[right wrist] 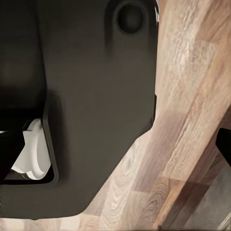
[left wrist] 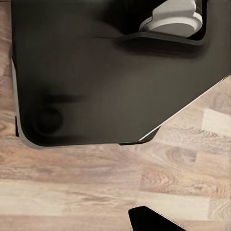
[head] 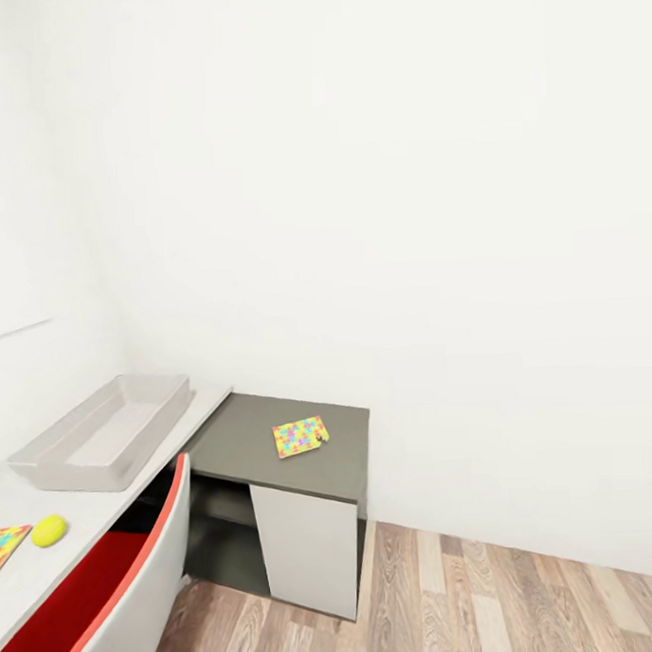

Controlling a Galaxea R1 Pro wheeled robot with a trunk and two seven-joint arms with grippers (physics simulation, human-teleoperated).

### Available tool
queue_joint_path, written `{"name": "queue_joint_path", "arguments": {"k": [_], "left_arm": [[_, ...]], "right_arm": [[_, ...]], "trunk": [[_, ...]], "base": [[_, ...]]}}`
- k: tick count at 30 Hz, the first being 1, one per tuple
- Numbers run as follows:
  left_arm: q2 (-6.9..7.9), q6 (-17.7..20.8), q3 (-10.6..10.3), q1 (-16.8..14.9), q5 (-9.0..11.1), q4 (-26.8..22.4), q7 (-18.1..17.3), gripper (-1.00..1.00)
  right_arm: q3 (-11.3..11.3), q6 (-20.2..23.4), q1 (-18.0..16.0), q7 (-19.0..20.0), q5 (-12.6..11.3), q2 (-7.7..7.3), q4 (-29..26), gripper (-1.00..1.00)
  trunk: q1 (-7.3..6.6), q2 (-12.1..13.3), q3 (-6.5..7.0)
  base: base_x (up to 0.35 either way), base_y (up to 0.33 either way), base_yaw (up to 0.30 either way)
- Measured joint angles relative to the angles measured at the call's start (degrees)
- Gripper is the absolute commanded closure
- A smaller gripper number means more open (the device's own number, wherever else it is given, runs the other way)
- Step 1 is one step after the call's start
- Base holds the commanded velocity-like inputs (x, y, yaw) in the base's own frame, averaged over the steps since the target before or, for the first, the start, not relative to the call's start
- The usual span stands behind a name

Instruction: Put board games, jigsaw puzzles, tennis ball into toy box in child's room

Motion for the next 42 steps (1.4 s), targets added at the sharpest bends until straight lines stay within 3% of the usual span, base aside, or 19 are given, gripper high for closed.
{"name": "queue_joint_path", "arguments": {"k": [30, 42], "left_arm": [[-0.01, 0.0, 0.0, 0.0, 0.0, 0.0, 0.0, -1.00], [0.02, 0.0, 0.0, 0.0, 0.0, 0.0, 0.0, -1.00]], "right_arm": [[0.0, 0.0, 0.0, 0.0, 0.0, -0.03, 0.0, -1.00], [0.0, 0.0, 0.0, 0.0, 0.0, -0.05, 0.0, -1.00]], "trunk": [[-6.59, 12.0, 5.32], [-6.60, 12.0, 5.33]], "base": [[0.000, 0.000, -0.250], [0.000, 0.000, -0.263]]}}
